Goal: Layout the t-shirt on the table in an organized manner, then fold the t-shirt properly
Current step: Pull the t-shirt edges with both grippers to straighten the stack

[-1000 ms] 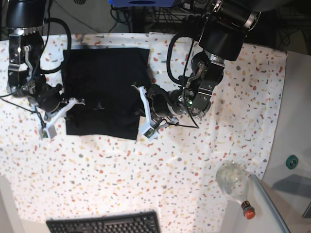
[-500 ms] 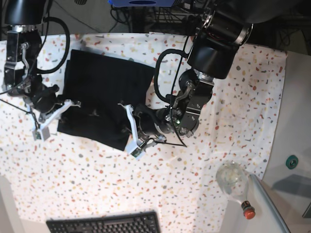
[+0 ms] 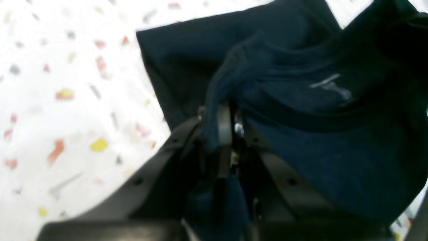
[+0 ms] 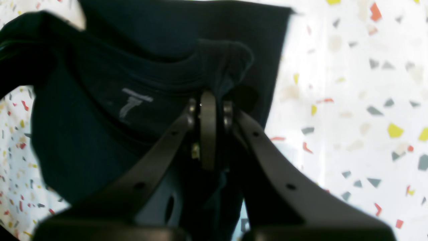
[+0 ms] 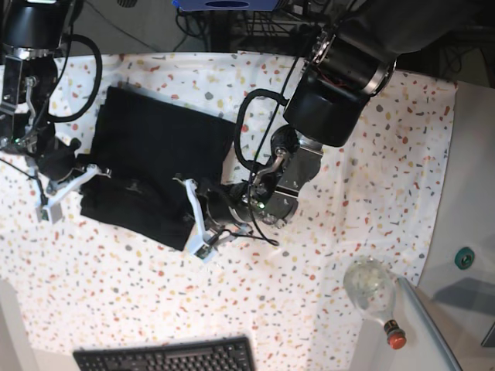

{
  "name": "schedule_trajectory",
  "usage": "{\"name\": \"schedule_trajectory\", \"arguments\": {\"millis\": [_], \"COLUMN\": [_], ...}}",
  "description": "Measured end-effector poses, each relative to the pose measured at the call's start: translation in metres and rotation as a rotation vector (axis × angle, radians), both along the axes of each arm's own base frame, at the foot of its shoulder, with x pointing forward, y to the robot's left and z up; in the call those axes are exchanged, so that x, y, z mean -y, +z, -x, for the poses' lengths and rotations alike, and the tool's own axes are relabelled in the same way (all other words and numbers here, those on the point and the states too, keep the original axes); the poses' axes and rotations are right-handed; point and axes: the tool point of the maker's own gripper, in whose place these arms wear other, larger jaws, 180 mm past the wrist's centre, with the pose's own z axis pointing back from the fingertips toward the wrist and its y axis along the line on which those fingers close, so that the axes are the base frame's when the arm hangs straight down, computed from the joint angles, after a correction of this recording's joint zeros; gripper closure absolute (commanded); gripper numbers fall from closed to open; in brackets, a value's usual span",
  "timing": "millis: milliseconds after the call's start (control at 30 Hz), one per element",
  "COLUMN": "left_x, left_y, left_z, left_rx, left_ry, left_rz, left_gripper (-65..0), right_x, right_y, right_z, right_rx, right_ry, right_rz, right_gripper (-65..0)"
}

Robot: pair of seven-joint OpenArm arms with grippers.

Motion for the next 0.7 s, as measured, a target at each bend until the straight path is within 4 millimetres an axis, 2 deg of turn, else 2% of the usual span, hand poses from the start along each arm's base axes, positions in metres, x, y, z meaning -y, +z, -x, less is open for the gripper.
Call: {"name": "schedule_trajectory", "arguments": {"millis": [33, 100, 233, 400, 467, 567, 700], "left_x": [0.004, 0.010, 0.010, 0.012, 0.016, 0.022, 0.032], "left_y": [-0.003, -0.007, -0.004, 0.009, 0.014, 0.028, 0.050], "left_z": [0.004, 0.011, 0.006, -0.006, -0.008, -0.010, -0.006], "left_rx": [0.001, -0.011, 0.007, 0.057, 0.083, 0.131, 0.183], "left_ry": [-0.014, -0.024, -0.009, 0.013, 0.022, 0.030, 0.018], "left_rz": [-0.005, 0.006, 0.022, 0.055, 0.086, 0.137, 0.186], "left_gripper": [0.0, -8.6, -26.2, -48.5, -54.5, -58.1, -58.1], "right_x": [0.000, 0.000, 0.003, 0.025, 0.033, 0.040, 0.052], "right_y": [0.000, -0.001, -0.002, -0.003, -0.003, -0.009, -0.005], "right_z": [0.001, 0.002, 0.002, -0.001, 0.002, 0.010, 0.011], "right_rx": [-0.002, -0.005, -0.012, 0.015, 0.035, 0.012, 0.029], "right_ry": [0.000, 0.000, -0.030, -0.183, -0.222, -0.269, -0.341], "right_rz": [0.000, 0.000, -0.003, 0.025, 0.039, 0.050, 0.066], "right_gripper": [0.0, 0.0, 0.0, -29.1, -34.7, -34.7, -34.7]}}
